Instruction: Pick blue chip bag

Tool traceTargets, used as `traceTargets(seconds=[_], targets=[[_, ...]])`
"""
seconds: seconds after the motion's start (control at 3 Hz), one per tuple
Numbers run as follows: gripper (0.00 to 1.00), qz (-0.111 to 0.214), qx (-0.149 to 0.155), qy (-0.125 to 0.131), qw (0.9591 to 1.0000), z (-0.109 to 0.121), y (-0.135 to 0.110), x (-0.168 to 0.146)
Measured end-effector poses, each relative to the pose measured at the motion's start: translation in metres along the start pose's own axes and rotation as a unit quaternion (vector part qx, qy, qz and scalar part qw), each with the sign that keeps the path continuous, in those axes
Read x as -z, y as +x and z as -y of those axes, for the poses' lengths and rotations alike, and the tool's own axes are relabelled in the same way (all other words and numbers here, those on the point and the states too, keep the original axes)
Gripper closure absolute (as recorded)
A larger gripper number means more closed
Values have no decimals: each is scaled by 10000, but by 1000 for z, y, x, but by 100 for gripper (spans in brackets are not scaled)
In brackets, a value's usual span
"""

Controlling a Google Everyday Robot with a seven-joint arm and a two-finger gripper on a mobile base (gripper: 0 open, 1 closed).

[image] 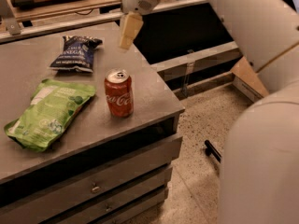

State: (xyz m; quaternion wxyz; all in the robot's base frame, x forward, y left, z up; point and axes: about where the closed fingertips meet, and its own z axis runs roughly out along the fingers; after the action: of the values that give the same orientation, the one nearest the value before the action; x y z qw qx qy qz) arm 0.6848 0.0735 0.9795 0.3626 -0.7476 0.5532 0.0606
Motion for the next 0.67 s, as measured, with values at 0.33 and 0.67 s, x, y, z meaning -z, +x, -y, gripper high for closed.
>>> traceTargets(seconds=[0.33,0.67], targets=[[0,258,-272,-186,9991,3,-33,-31],[0,492,-436,-579,9962,-15,-72,-76]])
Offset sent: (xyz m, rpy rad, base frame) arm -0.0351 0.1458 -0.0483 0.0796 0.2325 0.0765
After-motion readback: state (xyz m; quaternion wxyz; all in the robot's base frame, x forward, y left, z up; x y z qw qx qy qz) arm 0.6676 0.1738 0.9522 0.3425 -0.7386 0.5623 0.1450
